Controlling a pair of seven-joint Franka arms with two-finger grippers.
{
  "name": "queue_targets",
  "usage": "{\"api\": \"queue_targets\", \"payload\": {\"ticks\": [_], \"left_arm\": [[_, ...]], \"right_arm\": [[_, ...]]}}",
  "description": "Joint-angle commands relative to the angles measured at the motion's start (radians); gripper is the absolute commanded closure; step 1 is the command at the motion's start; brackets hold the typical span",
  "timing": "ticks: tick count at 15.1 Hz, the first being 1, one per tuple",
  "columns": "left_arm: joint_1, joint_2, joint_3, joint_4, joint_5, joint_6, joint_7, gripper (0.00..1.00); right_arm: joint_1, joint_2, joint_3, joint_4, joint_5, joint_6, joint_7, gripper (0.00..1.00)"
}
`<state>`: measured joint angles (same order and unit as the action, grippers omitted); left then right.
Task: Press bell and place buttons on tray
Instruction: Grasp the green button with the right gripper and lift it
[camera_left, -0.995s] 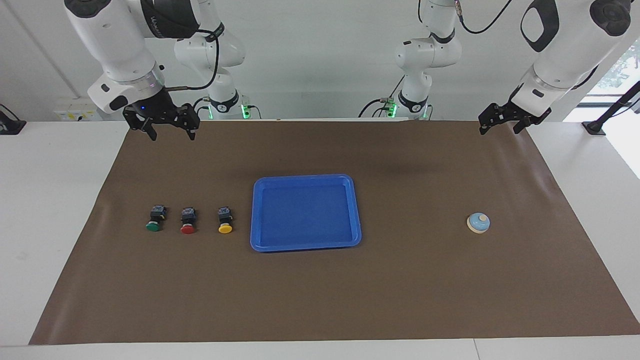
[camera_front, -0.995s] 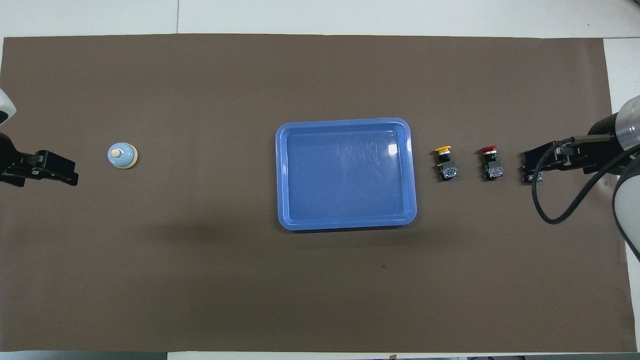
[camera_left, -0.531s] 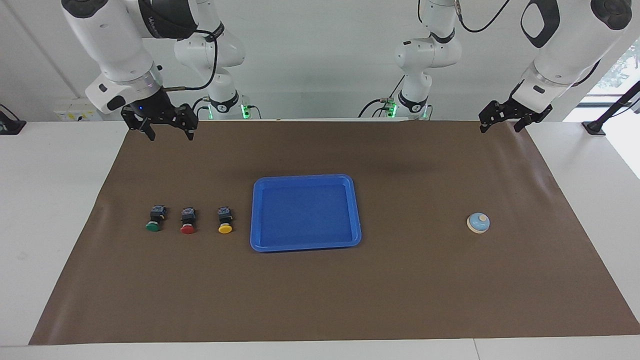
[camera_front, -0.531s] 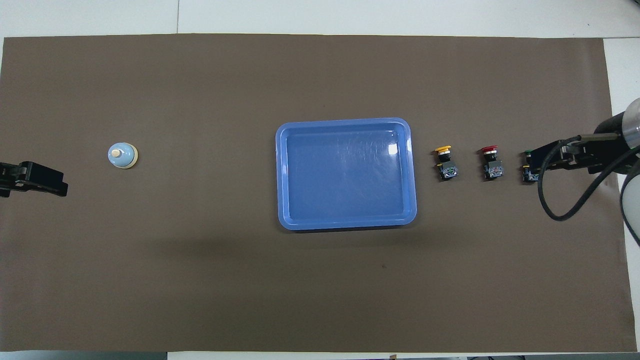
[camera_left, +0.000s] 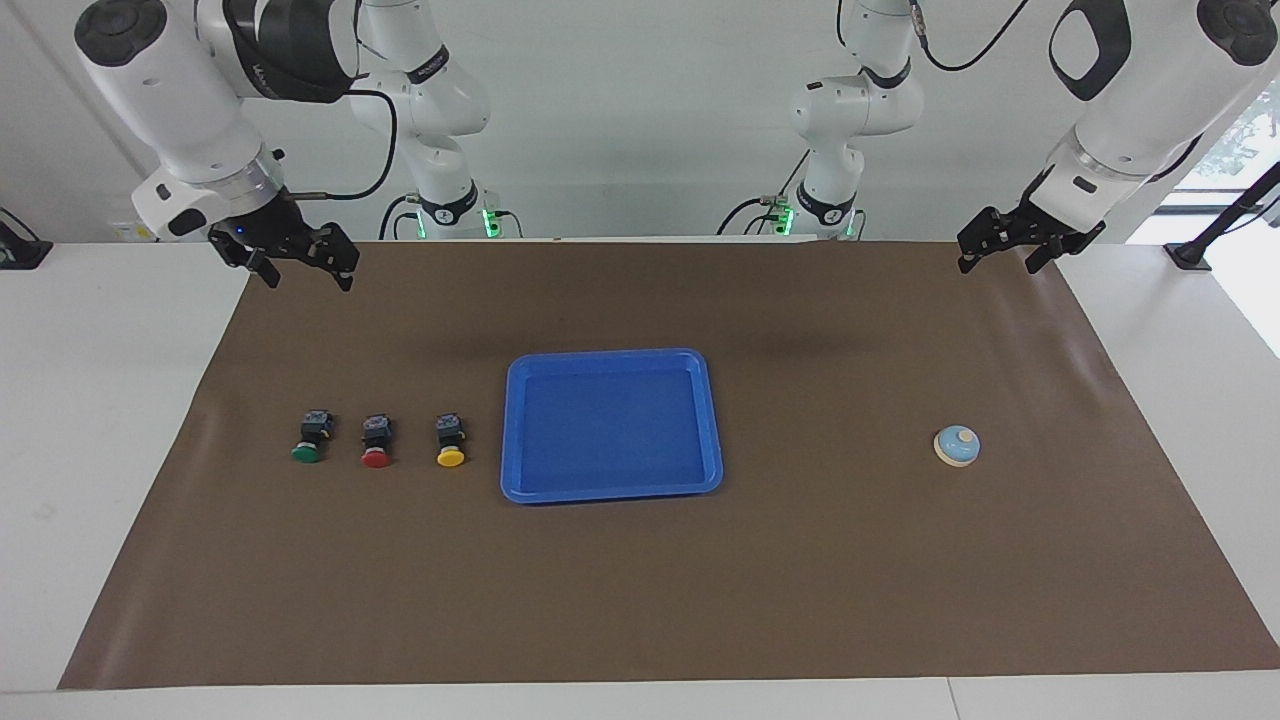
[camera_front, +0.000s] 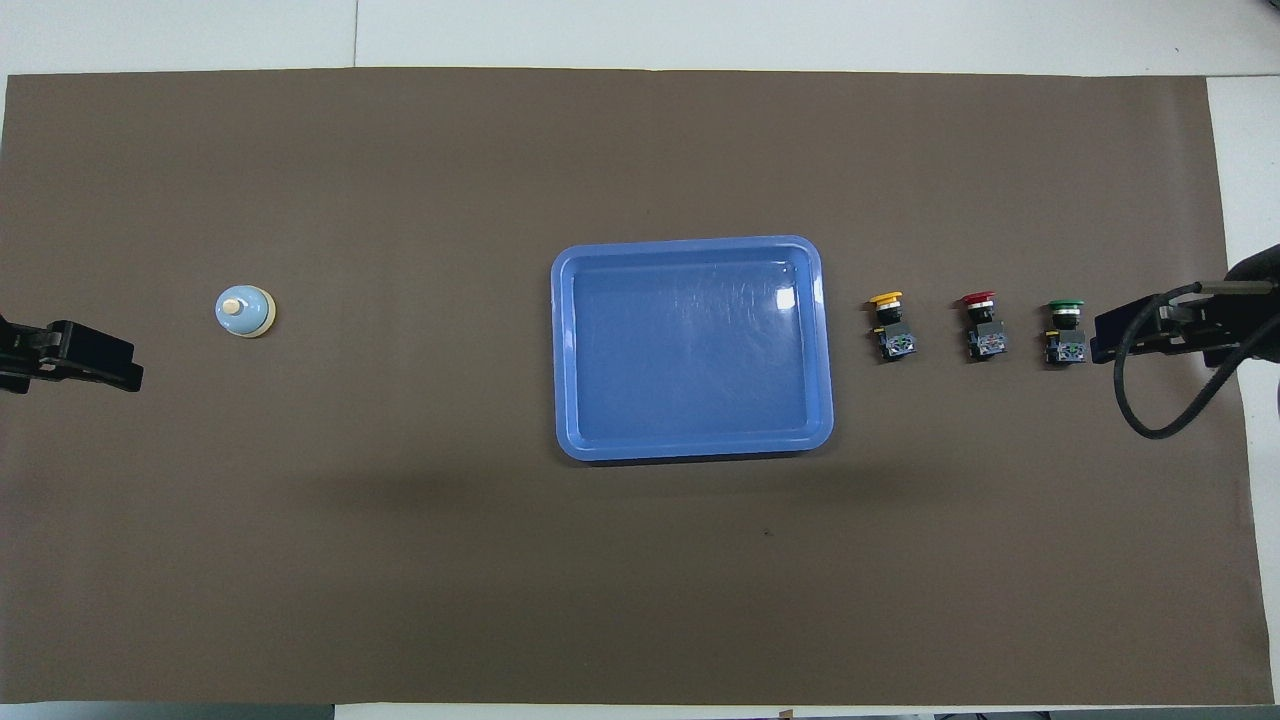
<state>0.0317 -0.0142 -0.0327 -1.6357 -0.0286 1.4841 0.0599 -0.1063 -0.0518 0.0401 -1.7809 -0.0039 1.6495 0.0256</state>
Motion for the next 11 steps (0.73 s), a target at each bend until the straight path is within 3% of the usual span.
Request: {"api": "queue_targets", "payload": {"ticks": [1,5,7,11], "left_arm": [[-0.009,0.025,0.007,0.030,-0.010,-0.012,0.000,0.00],[-0.012,-0.013,0.002,-0.048,-0.010,0.027,0.000,0.00],[-0.012,-0.016,0.002,-0.038,-0.010,0.027,-0.002,0.00],[-0.007,-0.027,0.004,-0.038,-0.010,0.027,0.000,0.00]], "right_arm": [[-0.039,0.035,0.008,-0.106,0.002,0.143,-0.029,0.00],[-0.073,0.131,0.008,-0.149,0.002,0.314,-0.062,0.00],[-0.098,0.161,0.006,-0.181,-0.004,0.401,-0.073,0.00],[-0.122,0.148,0.006,-0.324,-0.005,0.559,-0.096,0.00]]}}
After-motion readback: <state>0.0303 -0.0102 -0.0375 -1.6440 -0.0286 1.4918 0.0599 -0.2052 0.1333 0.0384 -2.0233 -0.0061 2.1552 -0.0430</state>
